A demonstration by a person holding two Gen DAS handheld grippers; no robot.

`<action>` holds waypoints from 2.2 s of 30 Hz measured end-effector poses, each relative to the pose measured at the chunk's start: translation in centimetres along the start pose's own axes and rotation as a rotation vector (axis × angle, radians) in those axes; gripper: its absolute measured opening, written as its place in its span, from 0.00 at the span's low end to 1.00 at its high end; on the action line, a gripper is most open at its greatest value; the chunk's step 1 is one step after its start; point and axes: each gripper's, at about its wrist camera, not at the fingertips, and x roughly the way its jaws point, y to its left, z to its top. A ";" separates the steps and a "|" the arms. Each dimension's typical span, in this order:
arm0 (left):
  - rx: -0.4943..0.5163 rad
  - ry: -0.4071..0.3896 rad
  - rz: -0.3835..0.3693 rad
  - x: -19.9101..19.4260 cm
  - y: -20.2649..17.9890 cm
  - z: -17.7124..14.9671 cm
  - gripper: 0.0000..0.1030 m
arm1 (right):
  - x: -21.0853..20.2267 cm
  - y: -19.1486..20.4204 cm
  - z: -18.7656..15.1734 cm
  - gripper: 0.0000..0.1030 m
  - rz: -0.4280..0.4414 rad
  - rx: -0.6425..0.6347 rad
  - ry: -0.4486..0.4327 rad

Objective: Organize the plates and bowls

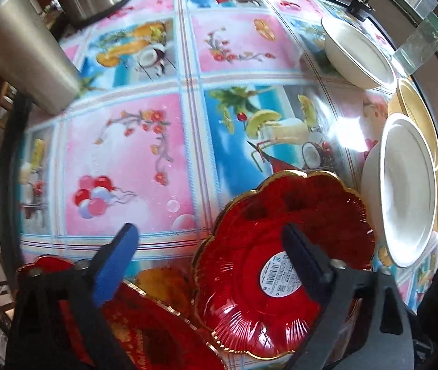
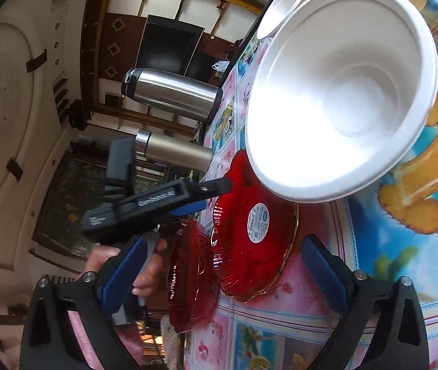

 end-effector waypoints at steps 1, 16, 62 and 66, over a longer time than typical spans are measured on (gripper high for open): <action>-0.001 0.006 -0.014 0.3 0.0 0.0 0.73 | 0.0 -0.2 0.1 0.90 0.006 0.009 0.001; -0.016 -0.074 -0.075 -1.3 2.0 -2.6 0.19 | 0.8 -3.6 0.6 0.07 -0.110 0.140 0.049; -0.472 -0.454 0.101 -7.0 15.3 -20.4 0.11 | 16.2 11.1 -6.7 0.07 -0.207 -0.523 0.162; -0.459 -0.466 0.161 -6.7 14.5 -20.6 0.11 | 16.0 11.3 -7.6 0.09 -0.272 -0.610 0.135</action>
